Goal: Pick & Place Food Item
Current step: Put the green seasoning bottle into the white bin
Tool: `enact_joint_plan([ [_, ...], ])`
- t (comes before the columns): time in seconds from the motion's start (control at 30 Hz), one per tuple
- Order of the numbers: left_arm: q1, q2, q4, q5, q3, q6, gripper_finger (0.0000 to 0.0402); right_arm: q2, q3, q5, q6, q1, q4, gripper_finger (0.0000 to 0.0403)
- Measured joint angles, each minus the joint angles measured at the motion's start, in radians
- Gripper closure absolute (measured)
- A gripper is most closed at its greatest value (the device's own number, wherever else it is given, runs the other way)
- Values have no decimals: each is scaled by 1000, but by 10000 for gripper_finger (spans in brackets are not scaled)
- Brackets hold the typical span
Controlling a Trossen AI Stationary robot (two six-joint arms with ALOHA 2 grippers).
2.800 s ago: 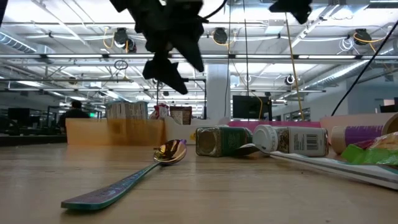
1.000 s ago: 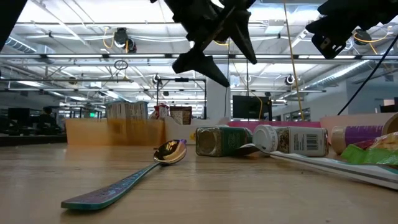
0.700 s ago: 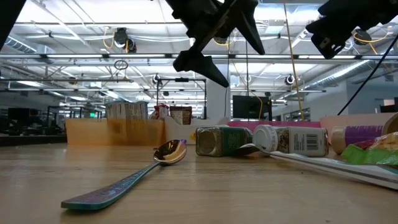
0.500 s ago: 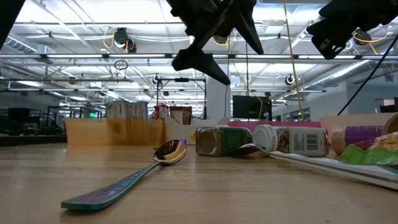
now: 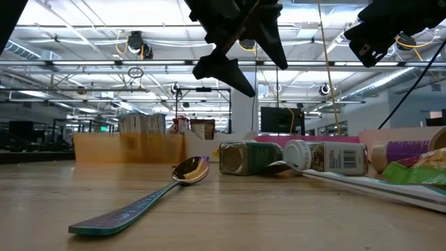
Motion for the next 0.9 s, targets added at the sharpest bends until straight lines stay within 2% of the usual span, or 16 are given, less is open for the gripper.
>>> enact_joint_plan([
  [0.33, 14, 0, 90, -4, 0, -62, 83, 0, 0, 0, 3, 0, -18, 273],
  [0.5, 14, 0, 102, -2, 0, -22, 85, 0, 0, 0, 5, 0, -30, 273],
  [0.67, 14, 0, 71, -4, 0, -20, 63, 0, 0, 0, 11, 0, -39, 273],
  [0.9, 14, 0, 20, -5, 0, -20, 14, 0, 0, 0, 8, 0, -38, 273],
])
